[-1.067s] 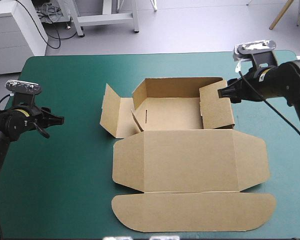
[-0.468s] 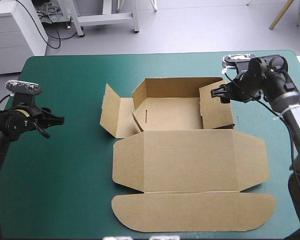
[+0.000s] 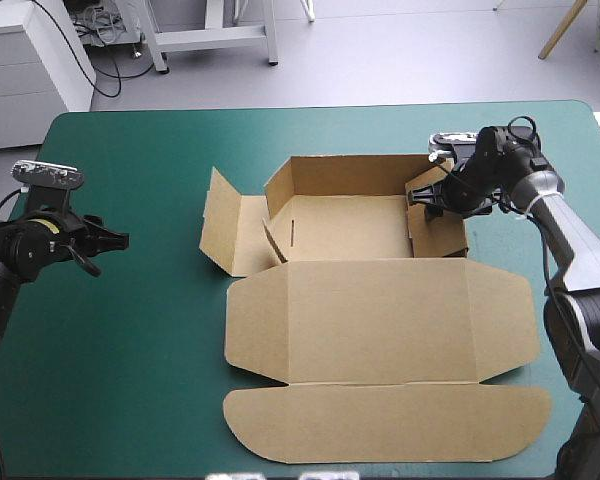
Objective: Fold the box
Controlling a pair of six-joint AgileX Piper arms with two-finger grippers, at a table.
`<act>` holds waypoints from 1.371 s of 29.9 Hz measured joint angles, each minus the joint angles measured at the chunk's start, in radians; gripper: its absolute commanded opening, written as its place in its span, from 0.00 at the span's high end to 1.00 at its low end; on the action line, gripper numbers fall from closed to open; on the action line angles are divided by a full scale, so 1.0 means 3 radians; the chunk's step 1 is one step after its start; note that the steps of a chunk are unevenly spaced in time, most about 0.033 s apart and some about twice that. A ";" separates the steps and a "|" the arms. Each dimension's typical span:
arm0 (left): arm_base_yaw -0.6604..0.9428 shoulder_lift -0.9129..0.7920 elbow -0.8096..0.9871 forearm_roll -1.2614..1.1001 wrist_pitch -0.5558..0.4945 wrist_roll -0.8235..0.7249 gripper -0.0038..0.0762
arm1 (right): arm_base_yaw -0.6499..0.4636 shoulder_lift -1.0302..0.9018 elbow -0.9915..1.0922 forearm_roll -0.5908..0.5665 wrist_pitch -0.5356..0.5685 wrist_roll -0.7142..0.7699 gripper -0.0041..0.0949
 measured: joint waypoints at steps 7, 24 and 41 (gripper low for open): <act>0.0000 0.0000 0.0000 0.0000 0.0000 0.0000 0.55 | 0.0000 0.0048 0.0000 -0.0047 -0.0058 0.0000 0.97; 0.0000 0.0000 0.0000 0.0000 0.0009 0.0011 0.55 | -0.0073 -0.0332 -0.0410 -0.0078 0.0065 -0.0098 0.98; 0.0000 0.0457 0.0000 -0.1176 0.0010 0.0656 0.55 | -0.0738 -0.0939 -0.0421 0.1251 0.0409 -0.0933 0.98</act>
